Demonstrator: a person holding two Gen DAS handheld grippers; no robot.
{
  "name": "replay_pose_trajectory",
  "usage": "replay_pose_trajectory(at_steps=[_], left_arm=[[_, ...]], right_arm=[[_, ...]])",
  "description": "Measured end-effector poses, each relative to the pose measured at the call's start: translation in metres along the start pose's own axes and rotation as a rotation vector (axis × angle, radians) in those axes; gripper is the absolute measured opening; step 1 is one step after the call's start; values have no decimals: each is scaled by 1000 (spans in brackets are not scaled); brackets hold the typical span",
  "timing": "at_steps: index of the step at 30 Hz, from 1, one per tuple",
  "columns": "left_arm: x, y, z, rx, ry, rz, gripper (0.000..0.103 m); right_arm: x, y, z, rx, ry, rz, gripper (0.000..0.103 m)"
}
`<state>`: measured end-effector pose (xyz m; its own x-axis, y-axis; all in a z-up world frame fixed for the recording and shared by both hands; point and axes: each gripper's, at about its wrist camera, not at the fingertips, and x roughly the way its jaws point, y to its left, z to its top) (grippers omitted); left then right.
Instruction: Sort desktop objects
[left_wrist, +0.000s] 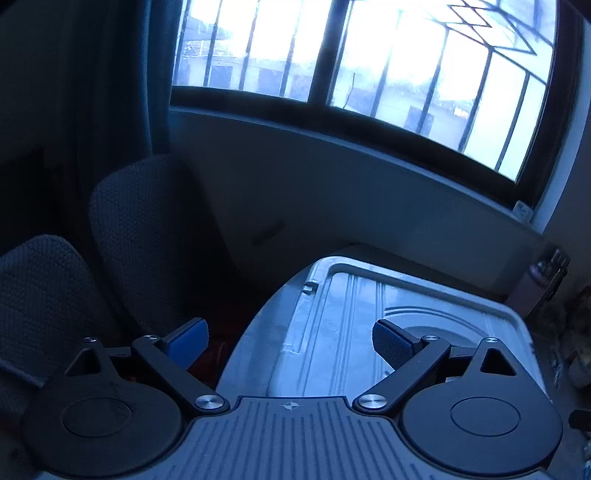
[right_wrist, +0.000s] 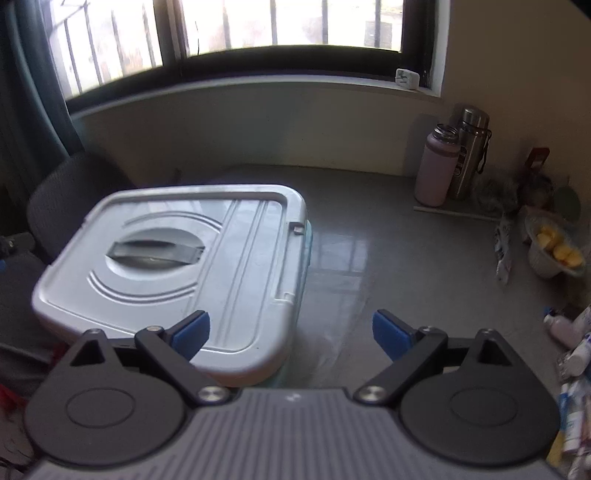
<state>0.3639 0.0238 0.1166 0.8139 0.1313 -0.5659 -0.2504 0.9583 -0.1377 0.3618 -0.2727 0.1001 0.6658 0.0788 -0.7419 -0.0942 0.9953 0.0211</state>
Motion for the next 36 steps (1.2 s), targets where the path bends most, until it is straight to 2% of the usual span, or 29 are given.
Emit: replay_pose_trajectory(at_steps=[7,9,11,14,18,21,24,29,31,33,35,36], left_arm=[[7,-1,16,90,59,66,97],[13,1,21,112,90,83,97],[17,4,25,114,108,81,97],[20,8,29,118,125,79,97],[25,10,30,149,136,88,97],[28,12,29,154,150,94,97],[33,13,29,159,161,105,97],[44,13,29,172,178,117,97],[48,13,29,174,184,118,97],[51,12,28,176,191,120,97],[54,12,28,179,197,121,97],[55,12,28,180,199,120,97]], right_arm=[[29,11,17,38,89,-50,95],[34,14,22,27,84,-60,95],[33,19,28,-3,56,-54,93],[37,30,35,-59,67,-16,93],[46,48,44,-137,93,-39,93],[51,49,47,-118,108,-36,93],[55,42,47,-82,111,-81,93],[60,19,41,11,154,-43,93],[63,13,37,39,166,-26,87],[63,9,35,56,172,-6,76],[64,9,34,59,178,13,69],[63,10,33,58,178,21,59]])
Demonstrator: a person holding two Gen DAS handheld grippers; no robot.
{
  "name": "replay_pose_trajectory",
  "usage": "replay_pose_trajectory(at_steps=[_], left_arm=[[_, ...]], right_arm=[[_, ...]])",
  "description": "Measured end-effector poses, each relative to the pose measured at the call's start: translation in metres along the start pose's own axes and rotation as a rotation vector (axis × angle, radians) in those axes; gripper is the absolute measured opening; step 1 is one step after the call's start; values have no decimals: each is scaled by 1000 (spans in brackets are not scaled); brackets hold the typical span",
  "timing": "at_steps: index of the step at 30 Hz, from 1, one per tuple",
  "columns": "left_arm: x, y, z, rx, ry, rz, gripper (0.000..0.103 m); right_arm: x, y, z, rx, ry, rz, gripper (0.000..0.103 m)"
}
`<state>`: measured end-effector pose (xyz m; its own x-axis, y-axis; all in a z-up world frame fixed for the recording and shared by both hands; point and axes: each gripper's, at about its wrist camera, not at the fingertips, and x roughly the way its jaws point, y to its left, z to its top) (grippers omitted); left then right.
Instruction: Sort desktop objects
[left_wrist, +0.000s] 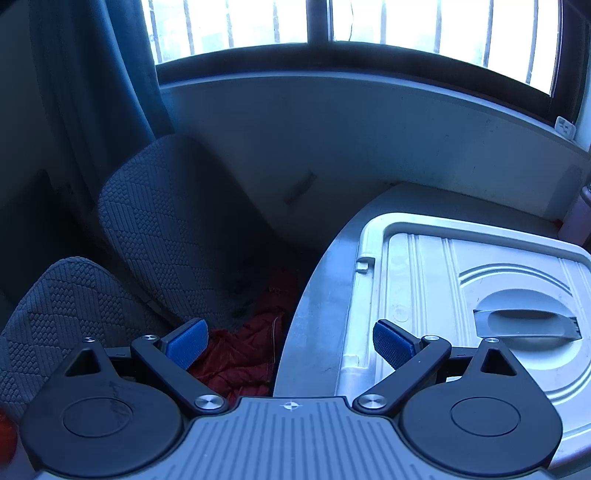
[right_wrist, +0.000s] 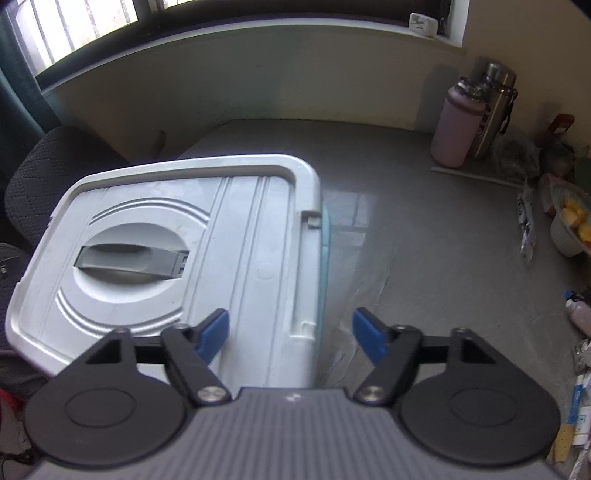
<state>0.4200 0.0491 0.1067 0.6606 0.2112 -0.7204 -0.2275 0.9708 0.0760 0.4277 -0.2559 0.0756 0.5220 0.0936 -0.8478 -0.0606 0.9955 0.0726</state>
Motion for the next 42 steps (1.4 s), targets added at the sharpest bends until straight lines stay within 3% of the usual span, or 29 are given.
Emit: replay_pose_trajectory(at_steps=[3,6,14,18,24,30,32,34,40,42], left_arm=[[2,1,2,2,6,-3,97],[5,1,3,5,16,-1,98],[17,2,7,-17,42,-20,98],[22,-3,7,-9,70,-67,98],[25,-3,5,-2,57,-95,95],[22,-4,2,-1,41,-183,70],[22,-6,2,4,42,-211,56],[22,-10,3,20,41,-227,51],[22,-22,2,42,45,-262,50],[20,-24,1,54,42,-258,50]], right_arm=[[-2,-1,1,17,-3,26,42],[-3,-3,4,12,5,27,38],[-2,-4,7,10,14,25,38],[-1,-4,7,18,12,22,38],[-1,-5,7,14,13,26,38],[-1,-8,5,37,15,38,37],[-2,-7,4,34,16,34,37],[-4,-5,2,30,18,31,37],[-6,-6,-2,35,18,32,35],[-8,-6,-4,36,14,26,29]])
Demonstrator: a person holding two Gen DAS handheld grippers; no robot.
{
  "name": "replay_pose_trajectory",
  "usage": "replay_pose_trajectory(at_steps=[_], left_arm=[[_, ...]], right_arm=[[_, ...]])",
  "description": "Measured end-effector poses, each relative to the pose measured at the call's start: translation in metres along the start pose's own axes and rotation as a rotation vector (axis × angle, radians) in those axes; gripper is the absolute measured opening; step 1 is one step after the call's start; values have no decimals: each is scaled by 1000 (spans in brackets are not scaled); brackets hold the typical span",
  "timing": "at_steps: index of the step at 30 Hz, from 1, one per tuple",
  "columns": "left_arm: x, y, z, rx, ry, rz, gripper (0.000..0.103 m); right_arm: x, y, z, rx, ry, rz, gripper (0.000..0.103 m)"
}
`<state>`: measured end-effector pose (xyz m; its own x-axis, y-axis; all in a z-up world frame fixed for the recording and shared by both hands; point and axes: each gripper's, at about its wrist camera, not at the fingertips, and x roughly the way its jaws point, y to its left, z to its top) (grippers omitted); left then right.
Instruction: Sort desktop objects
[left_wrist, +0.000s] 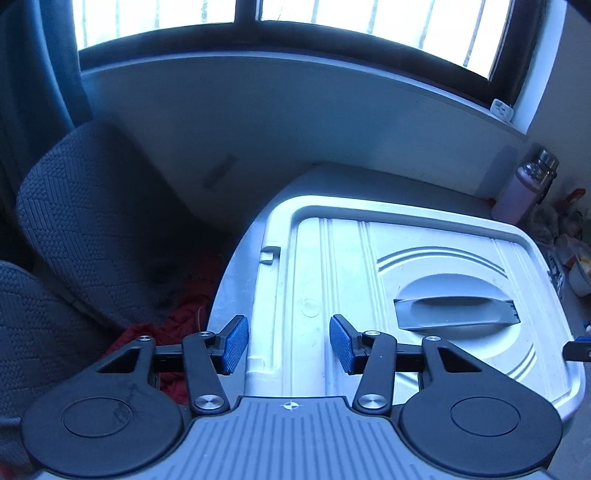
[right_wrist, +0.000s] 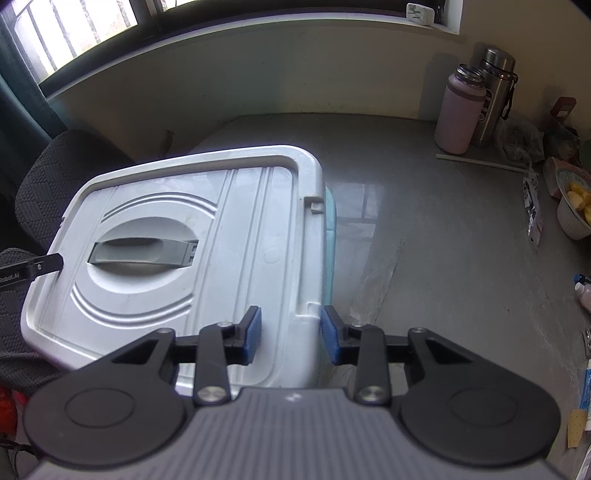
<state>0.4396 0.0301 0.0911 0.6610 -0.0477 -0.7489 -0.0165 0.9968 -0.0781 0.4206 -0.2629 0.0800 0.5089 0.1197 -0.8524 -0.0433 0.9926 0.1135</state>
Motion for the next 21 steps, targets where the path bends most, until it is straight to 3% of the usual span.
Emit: replay_pose_trajectory(at_steps=[3,21], left_arm=[[-1,-1,-1,2,1,-4,50],[-1,6,1,58,15,-9,50]], right_arm=[[-2,-4,-1,14,0,1,21],[-5,-2,-13,47,30,-6,21]])
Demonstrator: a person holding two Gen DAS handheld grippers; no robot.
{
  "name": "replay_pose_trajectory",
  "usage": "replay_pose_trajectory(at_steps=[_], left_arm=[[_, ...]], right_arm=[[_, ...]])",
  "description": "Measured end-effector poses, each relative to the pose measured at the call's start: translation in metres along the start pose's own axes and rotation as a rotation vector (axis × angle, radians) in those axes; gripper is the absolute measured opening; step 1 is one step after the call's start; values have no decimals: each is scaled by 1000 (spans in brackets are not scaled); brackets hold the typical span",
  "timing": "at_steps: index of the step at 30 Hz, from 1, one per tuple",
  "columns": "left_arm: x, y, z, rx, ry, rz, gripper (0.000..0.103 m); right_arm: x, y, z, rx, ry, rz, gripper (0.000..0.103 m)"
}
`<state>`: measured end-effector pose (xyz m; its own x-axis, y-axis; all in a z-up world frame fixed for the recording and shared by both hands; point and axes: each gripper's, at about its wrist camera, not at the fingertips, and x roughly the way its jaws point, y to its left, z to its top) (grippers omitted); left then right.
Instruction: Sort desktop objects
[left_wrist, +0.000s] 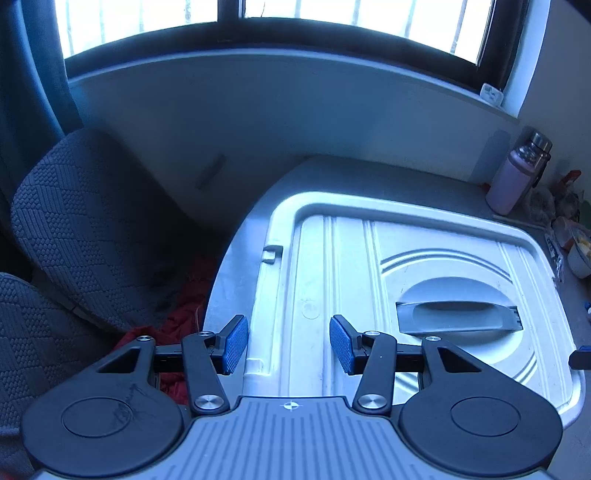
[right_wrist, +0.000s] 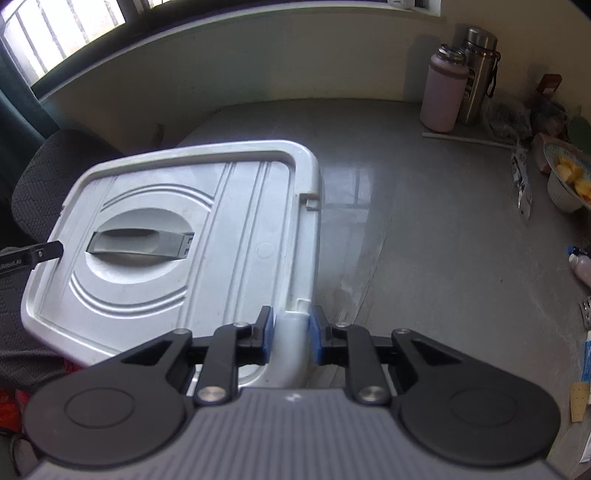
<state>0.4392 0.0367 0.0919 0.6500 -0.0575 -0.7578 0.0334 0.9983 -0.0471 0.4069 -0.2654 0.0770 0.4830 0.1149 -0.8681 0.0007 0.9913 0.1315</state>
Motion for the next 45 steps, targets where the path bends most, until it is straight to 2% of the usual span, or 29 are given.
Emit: replay_pose_trajectory(at_steps=[29,36,40,45], left_arm=[[3,-11,3,50,14,34,51],[9,1,9,15,48,-19,53],[10,-2,7,24,38,-10,53],[12,1,12,7,69,-22,54]], right_arm=[[-1,4,1,-13,7,-21,22],[-1,5,2,-16,11,-22,22],[-2,7,0,-20,0,-30,22],[-1,4,4,-5,22,-19,22]])
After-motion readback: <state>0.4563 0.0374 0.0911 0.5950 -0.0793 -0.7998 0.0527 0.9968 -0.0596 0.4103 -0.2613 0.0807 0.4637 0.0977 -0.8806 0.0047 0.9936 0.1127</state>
